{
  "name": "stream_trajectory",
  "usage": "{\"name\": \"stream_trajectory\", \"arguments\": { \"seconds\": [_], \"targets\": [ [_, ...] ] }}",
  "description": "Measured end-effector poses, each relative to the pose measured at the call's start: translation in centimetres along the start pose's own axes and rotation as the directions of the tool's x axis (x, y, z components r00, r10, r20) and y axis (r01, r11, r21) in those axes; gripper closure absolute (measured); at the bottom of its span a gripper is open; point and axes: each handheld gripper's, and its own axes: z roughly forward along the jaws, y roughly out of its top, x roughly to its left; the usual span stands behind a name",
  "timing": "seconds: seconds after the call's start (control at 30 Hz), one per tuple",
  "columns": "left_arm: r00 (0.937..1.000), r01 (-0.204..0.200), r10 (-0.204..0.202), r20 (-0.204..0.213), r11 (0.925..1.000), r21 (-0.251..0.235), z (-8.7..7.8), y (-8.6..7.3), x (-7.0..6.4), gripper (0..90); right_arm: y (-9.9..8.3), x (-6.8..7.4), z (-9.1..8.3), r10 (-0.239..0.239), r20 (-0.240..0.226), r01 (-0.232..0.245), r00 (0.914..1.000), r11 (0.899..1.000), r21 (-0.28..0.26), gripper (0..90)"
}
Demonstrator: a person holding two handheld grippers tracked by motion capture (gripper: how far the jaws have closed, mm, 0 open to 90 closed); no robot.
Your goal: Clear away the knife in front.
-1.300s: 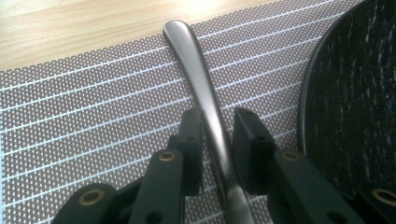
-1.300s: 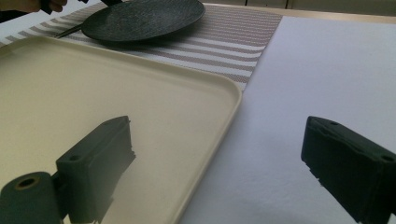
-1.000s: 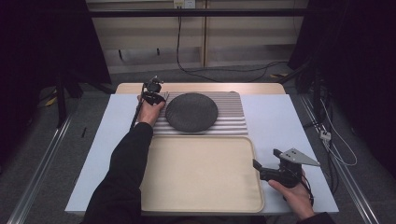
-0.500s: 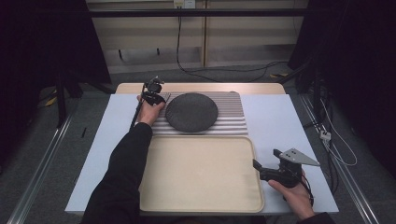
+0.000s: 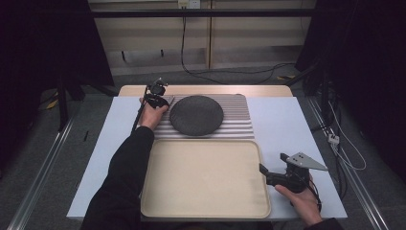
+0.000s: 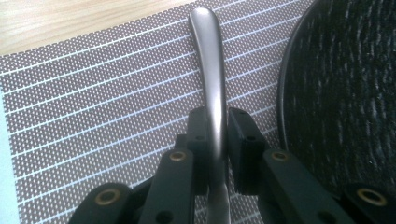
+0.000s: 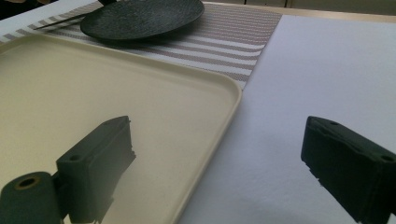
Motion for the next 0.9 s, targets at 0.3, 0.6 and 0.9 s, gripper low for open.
{"name": "stream_trajectory", "arguments": {
  "seconds": [0.3, 0.6, 0.9],
  "targets": [
    [0.9997, -0.021, 0.021, 0.015, 0.9997, -0.014, -1.3, -0.1, -0.3, 79.8, 0.0, 0.0, -0.1, -0.001, 0.002, 0.001, 1.0, 1.0, 0.001, 8.7],
    [0.9993, -0.032, 0.032, 0.019, 0.9988, -0.037, -2.8, -0.5, -0.6, 79.8, 0.0, 0.0, -0.2, 0.0, 0.007, 0.0, 1.0, 1.0, -0.003, 8.7],
    [0.9974, -0.046, 0.049, 0.052, 0.9973, -0.056, -4.2, -0.9, -1.0, 79.8, 0.0, 0.0, -0.1, -0.001, 0.002, 0.001, 1.0, 1.0, -0.001, 8.7]
  ]
}}
